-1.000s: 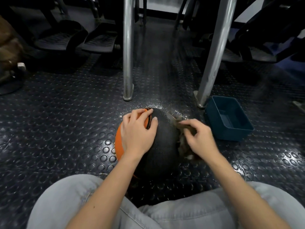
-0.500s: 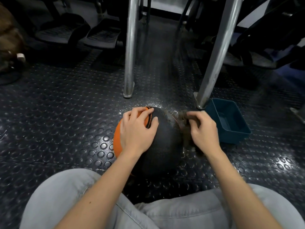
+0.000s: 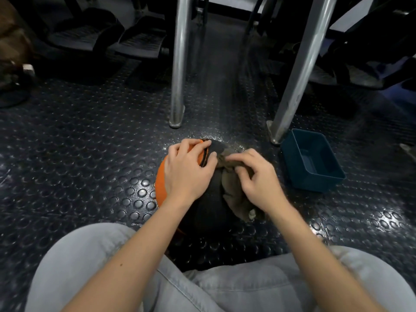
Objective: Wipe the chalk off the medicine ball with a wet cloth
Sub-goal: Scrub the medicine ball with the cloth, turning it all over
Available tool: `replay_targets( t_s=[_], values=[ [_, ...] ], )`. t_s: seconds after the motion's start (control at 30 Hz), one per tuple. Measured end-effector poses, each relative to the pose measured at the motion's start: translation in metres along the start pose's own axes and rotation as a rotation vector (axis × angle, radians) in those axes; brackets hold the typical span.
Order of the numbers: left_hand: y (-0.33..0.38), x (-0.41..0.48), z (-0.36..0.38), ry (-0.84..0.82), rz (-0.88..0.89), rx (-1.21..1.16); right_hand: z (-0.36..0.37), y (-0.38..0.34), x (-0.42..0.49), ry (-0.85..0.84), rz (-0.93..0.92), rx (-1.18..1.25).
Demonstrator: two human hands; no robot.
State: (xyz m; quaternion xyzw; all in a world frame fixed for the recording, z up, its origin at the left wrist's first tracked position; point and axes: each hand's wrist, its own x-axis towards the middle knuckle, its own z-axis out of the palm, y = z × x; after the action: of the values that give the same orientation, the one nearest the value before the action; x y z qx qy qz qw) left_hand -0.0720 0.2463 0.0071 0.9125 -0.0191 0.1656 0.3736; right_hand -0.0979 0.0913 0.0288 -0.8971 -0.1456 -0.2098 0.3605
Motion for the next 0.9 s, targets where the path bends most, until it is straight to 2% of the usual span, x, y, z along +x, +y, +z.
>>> replay_targets(
  t_s=[0.07, 0.17, 0.2, 0.27, 0.3, 0.37, 0.4, 0.43, 0.53, 0.57, 0.63, 0.7, 0.8, 0.83, 0.9],
  values=[
    [0.003, 0.001, 0.0, -0.012, -0.003, -0.011, 0.001, 0.023, -0.005, -0.025, 0.164, -0.046],
    [0.006, -0.003, 0.001, -0.016, 0.023, -0.001, -0.014, 0.048, -0.007, -0.106, 0.476, -0.251],
    [0.005, -0.004, 0.001, -0.012, 0.026, -0.004, -0.015, 0.047, -0.006, -0.061, 0.481, -0.223],
    [0.001, -0.005, 0.0, 0.007, 0.015, -0.012, -0.01, 0.022, 0.002, 0.074, 0.326, -0.068],
    [-0.001, -0.005, -0.001, 0.013, 0.01, -0.01, -0.006, 0.007, 0.003, 0.078, 0.218, -0.018],
    [-0.003, -0.003, -0.002, 0.011, 0.009, -0.002, 0.004, -0.009, -0.002, 0.021, 0.047, -0.068],
    [-0.002, -0.003, -0.003, 0.002, 0.008, -0.003, 0.006, -0.004, -0.004, 0.02, 0.039, -0.109],
    [-0.001, -0.003, -0.003, -0.006, 0.007, -0.005, 0.005, 0.007, -0.004, 0.025, 0.106, -0.122],
    [0.006, -0.006, 0.001, -0.014, 0.022, 0.004, -0.006, 0.041, 0.001, -0.067, 0.463, -0.168],
    [0.007, -0.006, 0.001, -0.014, 0.025, 0.009, -0.007, 0.046, 0.002, -0.074, 0.509, -0.164],
    [0.008, -0.005, 0.001, -0.013, 0.014, 0.009, -0.007, 0.036, 0.003, -0.032, 0.486, -0.118],
    [0.005, -0.002, 0.0, -0.001, -0.007, 0.01, -0.007, 0.012, 0.003, -0.032, 0.338, -0.049],
    [-0.002, -0.001, -0.004, 0.0, -0.011, -0.005, -0.008, -0.01, 0.0, -0.127, 0.113, -0.045],
    [-0.003, -0.002, -0.005, -0.004, -0.009, -0.013, -0.009, -0.008, 0.002, -0.142, 0.1, -0.054],
    [-0.002, -0.003, -0.004, -0.014, -0.004, -0.014, -0.009, 0.008, 0.011, -0.137, 0.186, -0.096]
  ],
)
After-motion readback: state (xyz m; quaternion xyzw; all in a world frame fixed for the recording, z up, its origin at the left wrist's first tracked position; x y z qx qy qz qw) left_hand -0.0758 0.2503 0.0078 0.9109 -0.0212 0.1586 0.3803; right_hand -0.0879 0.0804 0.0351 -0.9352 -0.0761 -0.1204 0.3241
